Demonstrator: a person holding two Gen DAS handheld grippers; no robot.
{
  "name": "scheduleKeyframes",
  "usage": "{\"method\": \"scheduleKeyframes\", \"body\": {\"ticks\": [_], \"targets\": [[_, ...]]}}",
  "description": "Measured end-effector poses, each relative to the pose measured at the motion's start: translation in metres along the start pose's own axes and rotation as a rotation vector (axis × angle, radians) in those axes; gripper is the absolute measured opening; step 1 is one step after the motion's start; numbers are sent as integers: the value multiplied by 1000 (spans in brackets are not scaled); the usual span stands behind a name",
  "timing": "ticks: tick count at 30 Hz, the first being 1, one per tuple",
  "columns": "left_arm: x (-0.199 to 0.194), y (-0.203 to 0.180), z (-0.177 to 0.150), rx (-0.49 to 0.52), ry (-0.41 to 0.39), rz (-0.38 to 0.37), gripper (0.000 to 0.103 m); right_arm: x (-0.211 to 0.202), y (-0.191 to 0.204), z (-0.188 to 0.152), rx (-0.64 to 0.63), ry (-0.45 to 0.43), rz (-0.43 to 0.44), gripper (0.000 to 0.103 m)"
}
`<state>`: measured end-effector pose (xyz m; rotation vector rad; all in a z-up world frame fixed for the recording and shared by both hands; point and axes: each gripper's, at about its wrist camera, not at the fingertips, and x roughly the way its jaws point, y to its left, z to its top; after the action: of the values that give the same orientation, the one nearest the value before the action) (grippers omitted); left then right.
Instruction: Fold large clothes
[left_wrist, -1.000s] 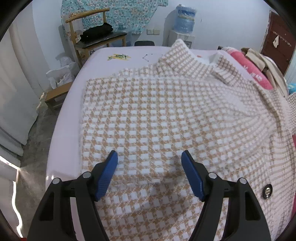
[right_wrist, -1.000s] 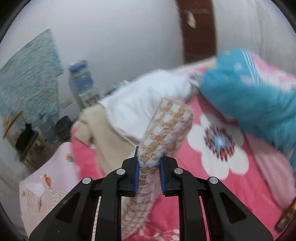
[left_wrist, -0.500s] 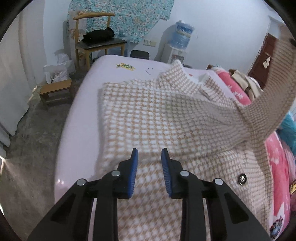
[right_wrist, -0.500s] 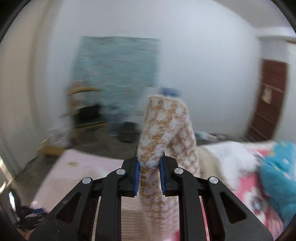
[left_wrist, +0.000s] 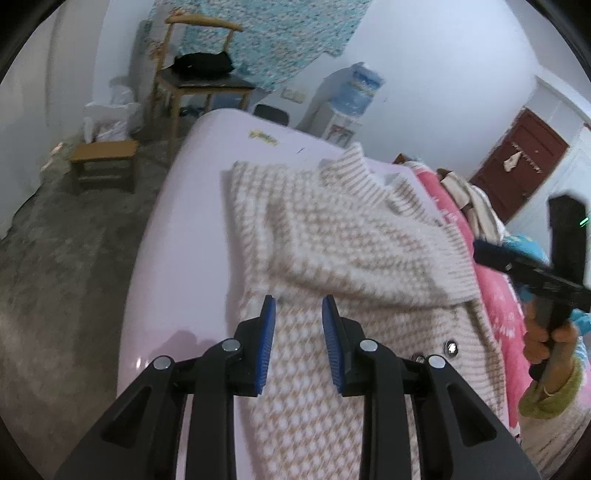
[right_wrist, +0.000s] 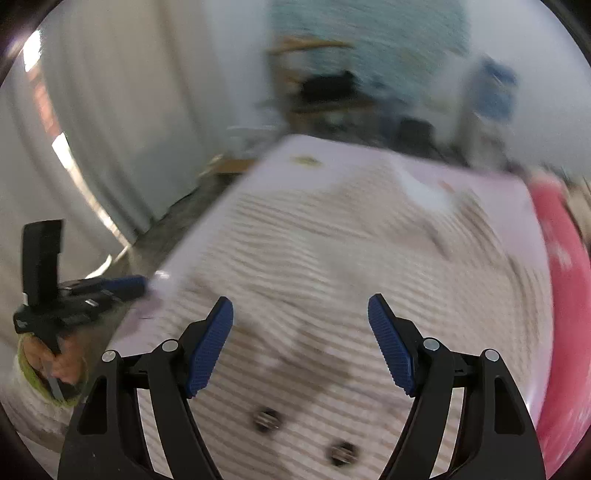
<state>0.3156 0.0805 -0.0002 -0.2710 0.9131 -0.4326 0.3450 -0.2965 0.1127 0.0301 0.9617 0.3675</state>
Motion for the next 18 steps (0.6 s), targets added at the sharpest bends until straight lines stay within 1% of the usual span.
{"method": "scheduleKeyframes", "body": {"ticks": [2,3,4,5,6,7,9,10,11,12,13,14,15,18], "targets": [[12,-1,16,-16,3,-17,35,-8,-55,-3,109,-2,-85,72],[20,-2,25,-19,2,-19,42,-12,-75,-3,152,-9,-120,72],[34,-3,37,-19,9,-20,45,-15,-106,-2,215,-14,-164,72],[44,-2,44,-27,21,-11,46,-14,-116,-3,248,-13,-182,72],[62,-2,54,-39,50,0,46,-13,-140,-2,305,-12,-196,72],[72,-1,60,-38,64,4,46,-11,-150,-2,337,-11,-195,72],[99,-1,71,-26,104,61,45,-4,-184,0,417,-7,-178,72],[112,-1,74,-16,132,97,43,-1,-194,1,444,-5,-170,72],[120,-3,75,-4,145,118,37,1,-200,1,465,-3,-165,71],[124,-3,75,5,150,137,26,6,-208,2,480,-1,-159,66],[126,-7,75,29,148,155,20,11,-215,2,494,7,-156,63],[125,-11,75,62,134,177,13,12,-208,1,499,10,-156,58],[123,-14,75,84,125,182,8,13,-210,-2,504,13,-151,53],[104,-22,87,112,51,166,7,16,-210,-6,504,5,-150,46]]}}
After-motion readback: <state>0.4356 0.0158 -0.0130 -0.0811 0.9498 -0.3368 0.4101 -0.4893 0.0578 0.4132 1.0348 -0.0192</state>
